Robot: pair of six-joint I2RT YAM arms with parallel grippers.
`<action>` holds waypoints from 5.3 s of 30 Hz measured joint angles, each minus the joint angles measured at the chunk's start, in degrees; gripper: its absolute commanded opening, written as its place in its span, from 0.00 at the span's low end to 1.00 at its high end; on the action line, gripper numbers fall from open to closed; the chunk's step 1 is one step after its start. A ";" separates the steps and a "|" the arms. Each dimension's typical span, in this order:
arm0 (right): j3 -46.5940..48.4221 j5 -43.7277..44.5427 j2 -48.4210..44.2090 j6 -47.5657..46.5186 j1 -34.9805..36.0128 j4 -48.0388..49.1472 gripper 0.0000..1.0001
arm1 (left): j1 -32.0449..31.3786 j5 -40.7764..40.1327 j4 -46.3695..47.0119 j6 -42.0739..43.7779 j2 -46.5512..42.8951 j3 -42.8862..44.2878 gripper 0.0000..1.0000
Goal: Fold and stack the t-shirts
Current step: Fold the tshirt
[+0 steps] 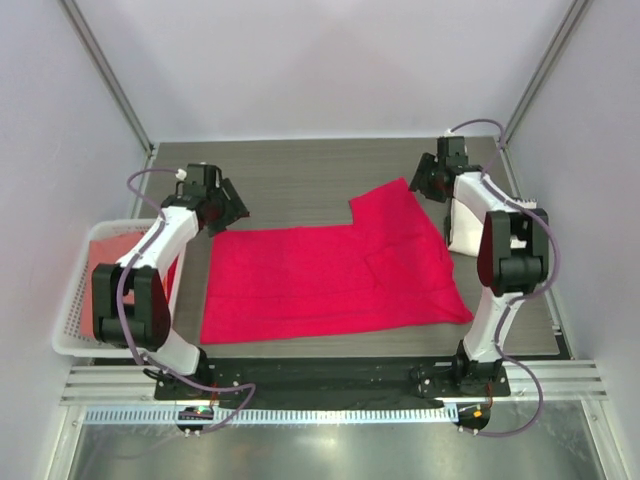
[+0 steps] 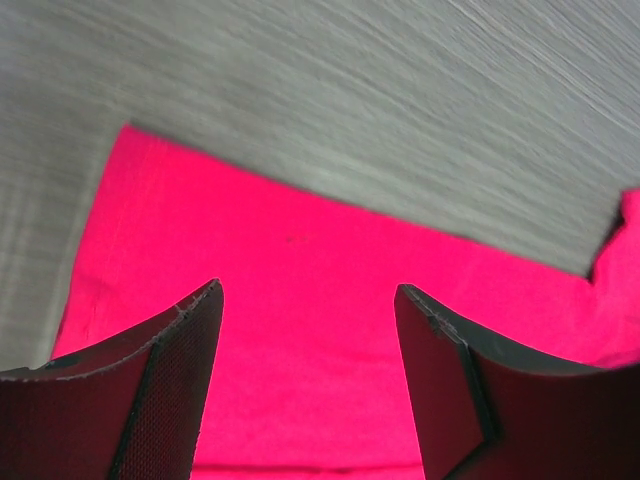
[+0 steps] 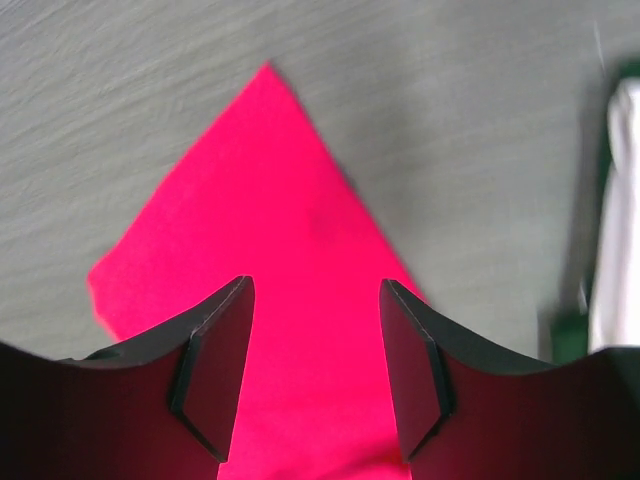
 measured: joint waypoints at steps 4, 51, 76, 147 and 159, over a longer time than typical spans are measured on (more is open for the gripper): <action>9.05 0.48 10.54 -1.25 0.35 0.46 0.59 | 0.00 -2.01 1.46 0.55 6.12 2.89 0.72; 31.36 11.63 29.05 -6.34 5.99 -2.64 0.01 | 1.64 -16.15 -4.33 5.73 22.88 10.51 0.27; 44.96 8.26 34.80 -4.44 2.10 -8.48 0.01 | 1.64 -16.68 -3.54 6.12 30.56 21.03 0.29; -7.67 -2.71 -22.88 -4.57 0.61 0.20 0.01 | 3.19 -14.95 27.93 12.98 -4.87 -18.45 0.00; -21.51 0.50 -41.55 -4.17 0.61 -1.40 0.01 | 0.98 -16.87 33.44 13.00 -8.63 -23.56 0.00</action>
